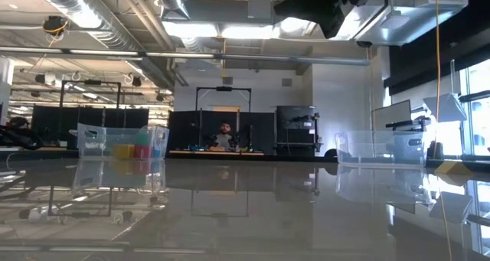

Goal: Sort blocks by size
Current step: Put the right blue cylinder block into the bottom transparent bin, then put the right yellow triangular prism block into the top right transparent bin

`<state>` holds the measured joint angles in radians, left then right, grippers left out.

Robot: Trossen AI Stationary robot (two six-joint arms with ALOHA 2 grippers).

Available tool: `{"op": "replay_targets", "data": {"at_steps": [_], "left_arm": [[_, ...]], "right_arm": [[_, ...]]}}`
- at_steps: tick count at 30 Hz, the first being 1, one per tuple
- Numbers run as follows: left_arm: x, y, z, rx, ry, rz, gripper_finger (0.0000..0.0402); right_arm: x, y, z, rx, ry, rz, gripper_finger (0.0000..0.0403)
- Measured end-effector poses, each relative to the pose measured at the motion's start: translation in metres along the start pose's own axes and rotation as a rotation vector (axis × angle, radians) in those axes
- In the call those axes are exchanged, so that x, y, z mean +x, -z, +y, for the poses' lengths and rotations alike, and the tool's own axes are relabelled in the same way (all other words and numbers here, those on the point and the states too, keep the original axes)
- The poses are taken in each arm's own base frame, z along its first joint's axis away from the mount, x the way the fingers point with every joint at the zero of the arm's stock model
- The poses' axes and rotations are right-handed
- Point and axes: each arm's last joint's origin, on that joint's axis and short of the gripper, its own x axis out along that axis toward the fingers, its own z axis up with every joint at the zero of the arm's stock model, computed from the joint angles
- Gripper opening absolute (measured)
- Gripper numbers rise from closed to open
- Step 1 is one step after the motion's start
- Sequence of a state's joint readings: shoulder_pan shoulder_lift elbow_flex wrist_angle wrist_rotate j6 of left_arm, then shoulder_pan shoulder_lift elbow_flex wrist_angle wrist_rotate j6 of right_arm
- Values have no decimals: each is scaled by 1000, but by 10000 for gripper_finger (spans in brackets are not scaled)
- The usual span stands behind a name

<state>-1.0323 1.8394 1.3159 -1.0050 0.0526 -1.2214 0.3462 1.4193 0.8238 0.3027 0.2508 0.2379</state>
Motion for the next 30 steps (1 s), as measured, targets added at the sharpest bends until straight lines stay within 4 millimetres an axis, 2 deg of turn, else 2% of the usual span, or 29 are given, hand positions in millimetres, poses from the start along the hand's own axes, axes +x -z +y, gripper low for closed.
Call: {"op": "replay_targets", "data": {"at_steps": [15,20,25,30], "left_arm": [[2,-4,1,-31,10,42,182],[-2,-5,1,-35,61,109,204],[-33,-4,4,-29,153,73,209],[-74,-6,22,-71,169,-96,210]], "right_arm": [[1,2,0,-1,1,7,248],[1,2,0,-2,1,7,248],[1,2,0,-2,1,8,248],[1,2,0,-3,3,12,248]]}}
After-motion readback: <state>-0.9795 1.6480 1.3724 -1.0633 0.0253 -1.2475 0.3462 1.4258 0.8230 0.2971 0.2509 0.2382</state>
